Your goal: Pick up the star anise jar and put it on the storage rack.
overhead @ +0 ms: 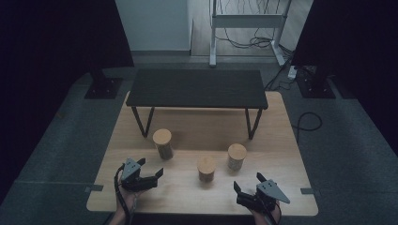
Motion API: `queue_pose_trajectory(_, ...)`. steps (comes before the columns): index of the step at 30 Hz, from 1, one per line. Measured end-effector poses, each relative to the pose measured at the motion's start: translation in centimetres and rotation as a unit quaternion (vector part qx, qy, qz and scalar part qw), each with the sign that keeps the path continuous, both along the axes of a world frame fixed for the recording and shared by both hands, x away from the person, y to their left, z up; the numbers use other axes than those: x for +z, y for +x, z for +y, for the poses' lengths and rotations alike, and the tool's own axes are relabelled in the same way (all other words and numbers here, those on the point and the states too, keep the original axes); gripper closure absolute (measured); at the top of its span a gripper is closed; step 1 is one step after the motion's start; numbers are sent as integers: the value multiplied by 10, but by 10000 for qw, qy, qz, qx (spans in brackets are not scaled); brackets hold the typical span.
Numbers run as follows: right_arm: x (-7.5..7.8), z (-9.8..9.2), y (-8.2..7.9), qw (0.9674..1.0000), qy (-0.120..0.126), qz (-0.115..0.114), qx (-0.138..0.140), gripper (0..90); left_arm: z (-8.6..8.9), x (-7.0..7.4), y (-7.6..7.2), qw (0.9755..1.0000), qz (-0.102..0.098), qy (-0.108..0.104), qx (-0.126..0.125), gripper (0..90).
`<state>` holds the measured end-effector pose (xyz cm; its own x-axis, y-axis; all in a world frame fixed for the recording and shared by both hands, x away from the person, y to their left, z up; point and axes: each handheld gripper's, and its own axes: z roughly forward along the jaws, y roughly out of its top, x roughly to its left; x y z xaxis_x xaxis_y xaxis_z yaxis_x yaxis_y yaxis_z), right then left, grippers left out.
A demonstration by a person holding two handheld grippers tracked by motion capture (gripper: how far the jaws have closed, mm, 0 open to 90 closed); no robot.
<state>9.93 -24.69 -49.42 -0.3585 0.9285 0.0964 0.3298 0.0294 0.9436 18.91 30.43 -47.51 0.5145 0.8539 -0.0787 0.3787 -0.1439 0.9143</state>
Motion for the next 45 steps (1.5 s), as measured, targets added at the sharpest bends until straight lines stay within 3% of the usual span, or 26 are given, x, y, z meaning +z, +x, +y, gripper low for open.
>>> queue_pose_trajectory(14, 0, 2, -1, 10000, -40, 19, -50, 42, -10, 7, 29, 9996, -189, 153, -153, 81)
queue_pose_trajectory(28, 0, 3, -1, 10000, -60, 49, -32, 43, -17, 13, 55, 9989, -342, 281, -117, 62)
queue_pose_trajectory(45, 0, 6, -1, 9999, -78, 74, -22, 43, -25, 15, 68, 9987, -332, 329, -181, 48)
